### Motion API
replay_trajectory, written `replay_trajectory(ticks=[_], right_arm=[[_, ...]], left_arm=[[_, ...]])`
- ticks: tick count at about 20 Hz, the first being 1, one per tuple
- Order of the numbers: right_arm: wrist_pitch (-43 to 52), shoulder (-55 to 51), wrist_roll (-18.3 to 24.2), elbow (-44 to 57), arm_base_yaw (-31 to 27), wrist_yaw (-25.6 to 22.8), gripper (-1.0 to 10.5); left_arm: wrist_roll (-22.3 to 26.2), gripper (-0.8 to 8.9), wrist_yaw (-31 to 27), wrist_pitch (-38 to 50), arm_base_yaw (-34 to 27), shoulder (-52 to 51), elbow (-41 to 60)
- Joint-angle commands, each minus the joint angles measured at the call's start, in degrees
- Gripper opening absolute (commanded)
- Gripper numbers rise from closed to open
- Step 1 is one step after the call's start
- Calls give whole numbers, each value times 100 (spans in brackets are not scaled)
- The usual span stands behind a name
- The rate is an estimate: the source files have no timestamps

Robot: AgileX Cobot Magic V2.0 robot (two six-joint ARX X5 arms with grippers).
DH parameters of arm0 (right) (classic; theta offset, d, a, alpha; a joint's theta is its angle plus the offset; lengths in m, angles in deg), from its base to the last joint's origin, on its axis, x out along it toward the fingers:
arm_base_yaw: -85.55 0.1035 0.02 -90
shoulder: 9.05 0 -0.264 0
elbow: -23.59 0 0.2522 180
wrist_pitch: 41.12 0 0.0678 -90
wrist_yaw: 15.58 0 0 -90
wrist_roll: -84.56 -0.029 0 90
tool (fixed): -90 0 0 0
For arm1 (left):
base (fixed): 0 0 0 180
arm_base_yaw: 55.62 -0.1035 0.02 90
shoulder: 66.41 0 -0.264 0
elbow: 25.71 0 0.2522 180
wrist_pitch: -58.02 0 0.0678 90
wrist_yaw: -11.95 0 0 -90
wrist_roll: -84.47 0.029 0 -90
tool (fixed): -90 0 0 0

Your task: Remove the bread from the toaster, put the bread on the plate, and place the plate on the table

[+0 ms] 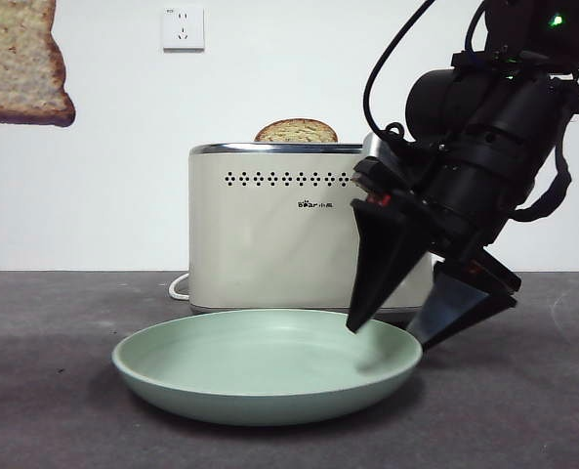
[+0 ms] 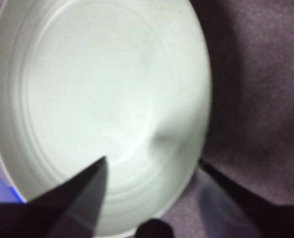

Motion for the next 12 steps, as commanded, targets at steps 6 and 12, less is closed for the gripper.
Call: replay_trajectory(ticks=[6,12], right_arm=[[249,94,-378,-7,28,-496,-17],[651,-444,-787,-13,490,-323,-18]], left_arm=[[-85,-8,20,33,9,-35,9],[-234,-8,149,44,9,-33,9]])
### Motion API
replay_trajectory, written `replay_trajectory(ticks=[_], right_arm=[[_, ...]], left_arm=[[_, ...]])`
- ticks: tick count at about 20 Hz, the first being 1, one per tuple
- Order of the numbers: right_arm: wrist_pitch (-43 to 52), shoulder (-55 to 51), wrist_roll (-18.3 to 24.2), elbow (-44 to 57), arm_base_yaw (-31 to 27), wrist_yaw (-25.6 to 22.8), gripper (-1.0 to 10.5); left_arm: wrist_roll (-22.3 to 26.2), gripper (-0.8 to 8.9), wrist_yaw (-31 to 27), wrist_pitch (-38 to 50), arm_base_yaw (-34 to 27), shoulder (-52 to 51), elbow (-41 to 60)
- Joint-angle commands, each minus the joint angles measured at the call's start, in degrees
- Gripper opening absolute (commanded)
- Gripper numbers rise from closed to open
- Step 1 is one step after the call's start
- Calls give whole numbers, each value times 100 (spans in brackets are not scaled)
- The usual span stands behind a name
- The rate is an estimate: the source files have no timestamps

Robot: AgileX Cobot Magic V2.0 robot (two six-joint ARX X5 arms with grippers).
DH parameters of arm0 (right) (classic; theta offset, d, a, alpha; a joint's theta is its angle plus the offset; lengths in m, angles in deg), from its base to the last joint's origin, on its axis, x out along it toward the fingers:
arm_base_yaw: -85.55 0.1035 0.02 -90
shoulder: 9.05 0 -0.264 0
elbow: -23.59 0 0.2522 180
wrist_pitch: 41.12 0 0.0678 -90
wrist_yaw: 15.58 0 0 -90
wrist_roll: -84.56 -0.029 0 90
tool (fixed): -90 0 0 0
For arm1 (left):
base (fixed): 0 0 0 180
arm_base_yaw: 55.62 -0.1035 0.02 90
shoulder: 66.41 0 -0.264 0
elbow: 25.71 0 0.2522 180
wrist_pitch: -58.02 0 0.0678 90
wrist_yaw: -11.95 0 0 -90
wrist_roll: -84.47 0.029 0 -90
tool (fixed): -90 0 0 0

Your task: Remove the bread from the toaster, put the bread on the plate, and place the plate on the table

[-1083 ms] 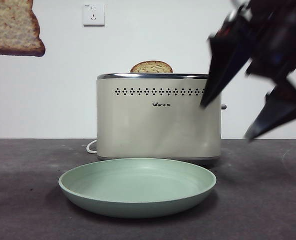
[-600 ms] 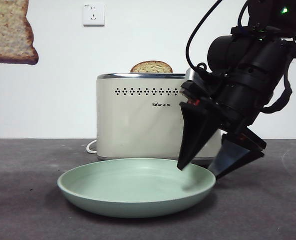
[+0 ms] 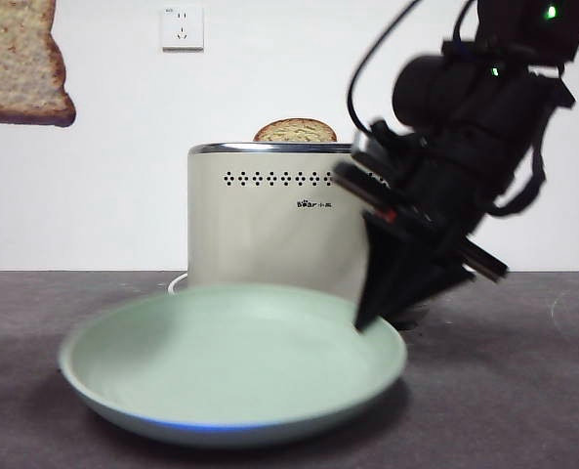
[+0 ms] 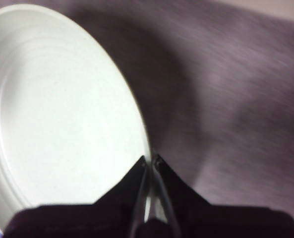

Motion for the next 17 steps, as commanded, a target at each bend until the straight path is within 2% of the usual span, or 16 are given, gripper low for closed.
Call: replay_trajectory(ticks=[1,8,10,13,17], right_arm=[[197,-363,-236,-15,308,52,-18],[922,-614,-713,-22,1056,-17,-18],[1040,-614,-728,-24,1204,-146,-18],[1086,-614,-811,-24,1244,-136,-18],[1088,-614,-809,-26,1250,-138,-18]], left_arm=[[-111,-8,168,70,9,-33,9],[-155,-9,328,315,9,516,227],[-160,-9,710,664,7,848,396],[-149,-9,822,1161,-20,1423,597],[254,-9,940,1305,-160,2428,616]])
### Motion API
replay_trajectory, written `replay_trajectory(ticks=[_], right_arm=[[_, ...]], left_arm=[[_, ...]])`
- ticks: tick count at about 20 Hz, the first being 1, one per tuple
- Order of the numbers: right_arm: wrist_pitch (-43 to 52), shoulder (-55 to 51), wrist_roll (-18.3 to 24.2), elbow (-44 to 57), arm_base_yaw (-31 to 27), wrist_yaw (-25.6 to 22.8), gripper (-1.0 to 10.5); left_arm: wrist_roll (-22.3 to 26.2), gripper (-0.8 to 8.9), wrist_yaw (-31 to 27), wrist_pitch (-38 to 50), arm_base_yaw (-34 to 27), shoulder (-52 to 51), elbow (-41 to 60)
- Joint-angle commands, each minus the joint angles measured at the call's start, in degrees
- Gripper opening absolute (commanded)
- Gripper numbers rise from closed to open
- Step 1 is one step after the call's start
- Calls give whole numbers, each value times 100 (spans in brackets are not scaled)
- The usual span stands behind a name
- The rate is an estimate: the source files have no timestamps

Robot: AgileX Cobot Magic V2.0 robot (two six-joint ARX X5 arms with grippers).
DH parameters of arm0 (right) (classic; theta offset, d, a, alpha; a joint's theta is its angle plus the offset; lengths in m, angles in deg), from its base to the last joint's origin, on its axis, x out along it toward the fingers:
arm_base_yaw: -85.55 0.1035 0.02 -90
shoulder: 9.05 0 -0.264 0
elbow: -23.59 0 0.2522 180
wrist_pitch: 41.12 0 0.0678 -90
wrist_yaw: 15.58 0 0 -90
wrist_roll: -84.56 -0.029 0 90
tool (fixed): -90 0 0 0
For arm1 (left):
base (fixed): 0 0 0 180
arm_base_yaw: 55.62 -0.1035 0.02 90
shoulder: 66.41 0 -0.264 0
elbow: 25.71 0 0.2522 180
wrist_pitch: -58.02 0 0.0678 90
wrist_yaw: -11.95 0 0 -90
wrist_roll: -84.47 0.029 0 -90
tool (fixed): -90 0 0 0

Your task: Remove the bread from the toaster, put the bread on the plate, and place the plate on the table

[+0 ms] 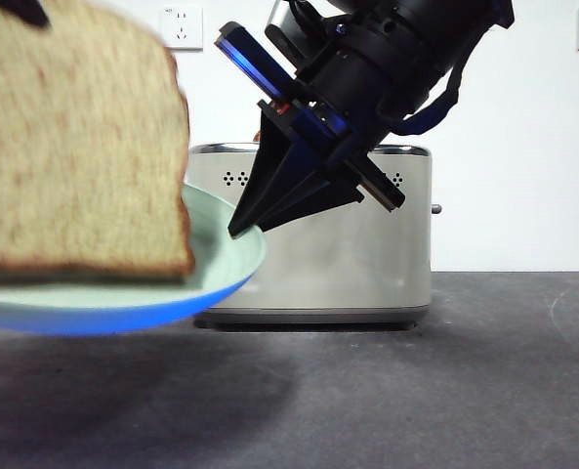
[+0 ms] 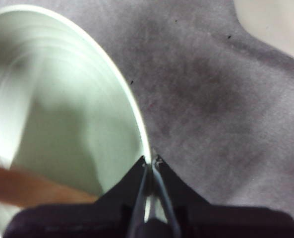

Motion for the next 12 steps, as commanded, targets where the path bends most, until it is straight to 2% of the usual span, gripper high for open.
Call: replay_trajectory(ticks=[1,4,7,8,9,10,11,12], right_arm=[[77,7,-79,-17,15,9,-18],[77,4,-76,-20,15,28,-18],[70,4,-76,-17,15,72,-18],[68,4,-76,-20,17,70,-18],[68,0,-76,-17,17,70,-18],[68,-9,-76,-20,17,70,-18],[68,-17,-76,-17,17,72,-18],[68,-22,-76,-20,17,72,-18]], left_arm=[[363,-9,59,70,-127,479,50],[584,-8,-39,225,-280,1097,50],[588,18,-208,562,-323,1497,50],[588,130,-210,577,-323,1565,50],[590,283,-212,568,-319,1589,50],[590,480,-208,564,-317,1591,50],[597,547,-208,555,-317,1589,50],[612,544,-208,503,-317,1589,48]])
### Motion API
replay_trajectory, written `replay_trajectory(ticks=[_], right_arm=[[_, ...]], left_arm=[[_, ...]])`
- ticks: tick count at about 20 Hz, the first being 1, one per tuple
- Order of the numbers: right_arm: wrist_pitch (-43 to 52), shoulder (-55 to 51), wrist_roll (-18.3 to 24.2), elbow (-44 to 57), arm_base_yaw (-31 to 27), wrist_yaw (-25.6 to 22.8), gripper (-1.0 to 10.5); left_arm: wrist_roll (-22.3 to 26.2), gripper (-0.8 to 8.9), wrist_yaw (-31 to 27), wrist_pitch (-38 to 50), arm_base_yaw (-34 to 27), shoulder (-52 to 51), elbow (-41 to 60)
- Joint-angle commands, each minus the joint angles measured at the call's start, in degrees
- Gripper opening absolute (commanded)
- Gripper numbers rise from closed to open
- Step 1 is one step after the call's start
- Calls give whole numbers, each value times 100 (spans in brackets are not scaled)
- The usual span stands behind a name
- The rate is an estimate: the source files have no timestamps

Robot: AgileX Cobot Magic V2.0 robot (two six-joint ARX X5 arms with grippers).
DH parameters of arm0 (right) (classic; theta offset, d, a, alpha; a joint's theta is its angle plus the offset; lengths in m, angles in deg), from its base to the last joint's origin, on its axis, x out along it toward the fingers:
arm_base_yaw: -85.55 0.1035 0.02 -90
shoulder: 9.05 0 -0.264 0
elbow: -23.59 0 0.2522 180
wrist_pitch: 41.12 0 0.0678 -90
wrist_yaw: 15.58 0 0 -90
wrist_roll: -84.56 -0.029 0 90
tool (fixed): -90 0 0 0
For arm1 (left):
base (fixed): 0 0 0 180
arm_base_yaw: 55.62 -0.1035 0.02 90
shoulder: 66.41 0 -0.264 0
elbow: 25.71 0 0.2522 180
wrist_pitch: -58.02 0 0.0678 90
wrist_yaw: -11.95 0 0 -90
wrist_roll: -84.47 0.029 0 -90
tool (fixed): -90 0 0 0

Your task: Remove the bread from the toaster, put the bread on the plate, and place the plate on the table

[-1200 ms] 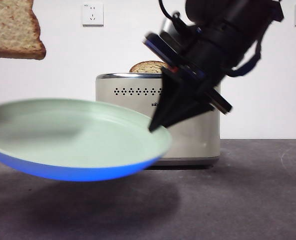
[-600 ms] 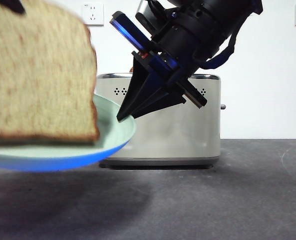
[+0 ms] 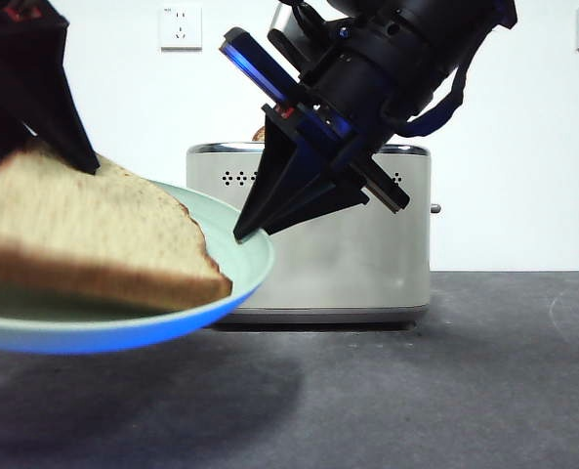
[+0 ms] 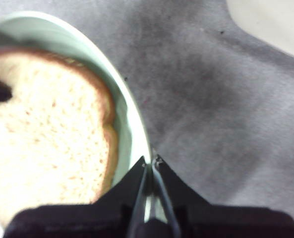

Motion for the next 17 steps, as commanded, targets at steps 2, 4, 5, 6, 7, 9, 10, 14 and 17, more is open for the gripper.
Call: replay_trajectory(ticks=[2,4,5,6,7,9,10,14,17], right_arm=[[94,-24,-94,-17,17,59,-18],[31,-26,-94,-17,17,61,-18],[-33,-26,-94,-20,17,61,-18],[-114,-26,-92,-20,15,61,-18],[-177,-26,-85,-20,17,61,-18],[-203,-26,-87,-20,17,68,-18],[-205,-42,-92,-17,17,118,-18],[-219,-57,-98,-17,15,205,-18],[-374,-168,-142,-17,-26,179,-18]], left_arm=[[129,544,4,-114,-2,7,48],[127,544,7,-186,0,7,-9],[129,544,0,-280,0,7,-83],[162,544,-26,-415,0,7,-216],[216,544,-90,-568,0,7,-365],[424,544,-323,-964,2,7,-758],[529,544,-479,-1191,4,7,-988],[682,533,-761,-1670,2,-9,-1718],[723,531,-1106,-1864,0,-98,-2194]])
